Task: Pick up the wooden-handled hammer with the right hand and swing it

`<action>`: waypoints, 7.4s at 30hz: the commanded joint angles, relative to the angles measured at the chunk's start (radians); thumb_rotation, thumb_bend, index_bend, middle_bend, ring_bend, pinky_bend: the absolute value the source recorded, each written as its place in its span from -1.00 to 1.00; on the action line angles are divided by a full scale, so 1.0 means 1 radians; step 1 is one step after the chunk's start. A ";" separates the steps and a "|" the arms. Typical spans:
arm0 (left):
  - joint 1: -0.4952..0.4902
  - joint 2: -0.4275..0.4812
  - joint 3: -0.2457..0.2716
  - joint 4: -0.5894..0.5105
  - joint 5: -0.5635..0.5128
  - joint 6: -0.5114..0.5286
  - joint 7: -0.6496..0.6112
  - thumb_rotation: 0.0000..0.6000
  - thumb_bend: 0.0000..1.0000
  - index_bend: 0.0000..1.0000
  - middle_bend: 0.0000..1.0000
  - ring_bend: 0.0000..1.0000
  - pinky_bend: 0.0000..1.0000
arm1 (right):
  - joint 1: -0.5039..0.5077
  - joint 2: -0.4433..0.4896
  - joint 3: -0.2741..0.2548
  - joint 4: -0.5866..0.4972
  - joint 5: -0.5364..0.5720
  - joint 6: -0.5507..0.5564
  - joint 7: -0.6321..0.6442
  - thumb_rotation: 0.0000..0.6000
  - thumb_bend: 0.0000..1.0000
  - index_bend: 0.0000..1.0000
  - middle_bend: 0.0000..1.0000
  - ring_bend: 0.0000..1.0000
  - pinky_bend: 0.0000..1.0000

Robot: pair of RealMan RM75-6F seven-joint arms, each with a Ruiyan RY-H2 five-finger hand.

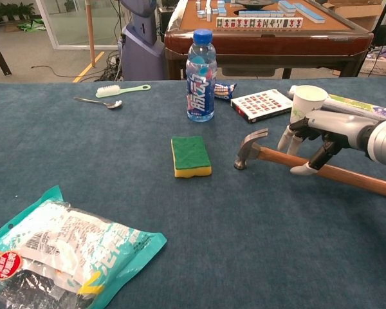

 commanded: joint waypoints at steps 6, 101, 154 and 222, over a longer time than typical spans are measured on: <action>0.000 -0.002 -0.002 0.007 -0.005 -0.003 -0.004 1.00 -0.54 -1.00 -1.00 -1.00 -1.00 | 0.034 -0.013 -0.015 0.022 0.040 -0.010 -0.003 1.00 -0.28 -0.28 -0.20 -0.65 -0.73; 0.022 0.009 0.002 -0.004 -0.031 -0.002 0.027 1.00 -0.54 -1.00 -1.00 -1.00 -1.00 | 0.049 0.095 0.016 -0.105 -0.228 0.173 0.086 1.00 1.00 0.17 0.51 0.40 0.60; 0.064 0.011 0.007 0.035 -0.022 0.036 -0.023 1.00 -0.54 -1.00 -1.00 -1.00 -1.00 | 0.144 -0.176 0.013 0.200 -0.425 0.180 0.080 1.00 1.00 0.23 0.57 0.47 0.60; 0.056 0.008 0.006 -0.003 -0.014 0.018 0.025 1.00 -0.55 -1.00 -1.00 -1.00 -1.00 | -0.056 -0.006 -0.032 0.137 -0.441 0.114 0.419 1.00 -0.01 -1.00 -0.63 -0.70 -0.22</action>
